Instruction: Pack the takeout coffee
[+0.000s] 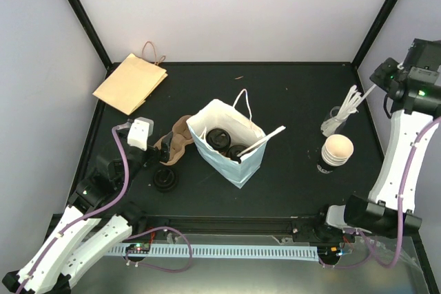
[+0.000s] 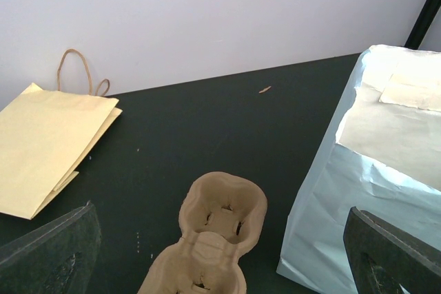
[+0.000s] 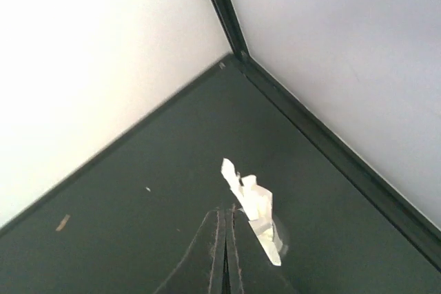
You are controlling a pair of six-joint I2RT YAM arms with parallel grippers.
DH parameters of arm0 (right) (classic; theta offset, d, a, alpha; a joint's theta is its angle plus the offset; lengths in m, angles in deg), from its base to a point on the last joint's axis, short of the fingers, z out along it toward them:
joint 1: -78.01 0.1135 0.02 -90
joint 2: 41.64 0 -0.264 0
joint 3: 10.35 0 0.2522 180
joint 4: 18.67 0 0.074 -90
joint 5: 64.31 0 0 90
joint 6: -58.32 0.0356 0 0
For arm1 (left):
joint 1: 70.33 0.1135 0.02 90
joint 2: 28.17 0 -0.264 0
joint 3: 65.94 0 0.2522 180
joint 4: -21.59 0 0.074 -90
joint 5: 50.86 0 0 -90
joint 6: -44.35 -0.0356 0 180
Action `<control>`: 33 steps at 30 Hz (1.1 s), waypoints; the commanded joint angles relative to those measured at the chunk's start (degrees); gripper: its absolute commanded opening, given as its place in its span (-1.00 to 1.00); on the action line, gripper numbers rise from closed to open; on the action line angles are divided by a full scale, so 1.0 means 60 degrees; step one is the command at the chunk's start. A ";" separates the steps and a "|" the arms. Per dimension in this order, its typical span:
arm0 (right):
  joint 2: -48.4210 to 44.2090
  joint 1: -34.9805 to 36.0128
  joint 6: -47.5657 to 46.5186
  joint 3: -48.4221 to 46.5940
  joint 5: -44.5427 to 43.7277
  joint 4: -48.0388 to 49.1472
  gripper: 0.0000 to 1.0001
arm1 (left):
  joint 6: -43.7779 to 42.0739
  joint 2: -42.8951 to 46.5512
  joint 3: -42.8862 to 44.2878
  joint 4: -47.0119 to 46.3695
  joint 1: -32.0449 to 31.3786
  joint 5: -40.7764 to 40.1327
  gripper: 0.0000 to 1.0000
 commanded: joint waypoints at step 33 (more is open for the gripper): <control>-0.2104 0.5261 0.4138 -0.0329 1.0567 0.6281 -0.98 | -0.0128 -0.0195 0.0018 -0.0223 0.0039 0.0029 0.97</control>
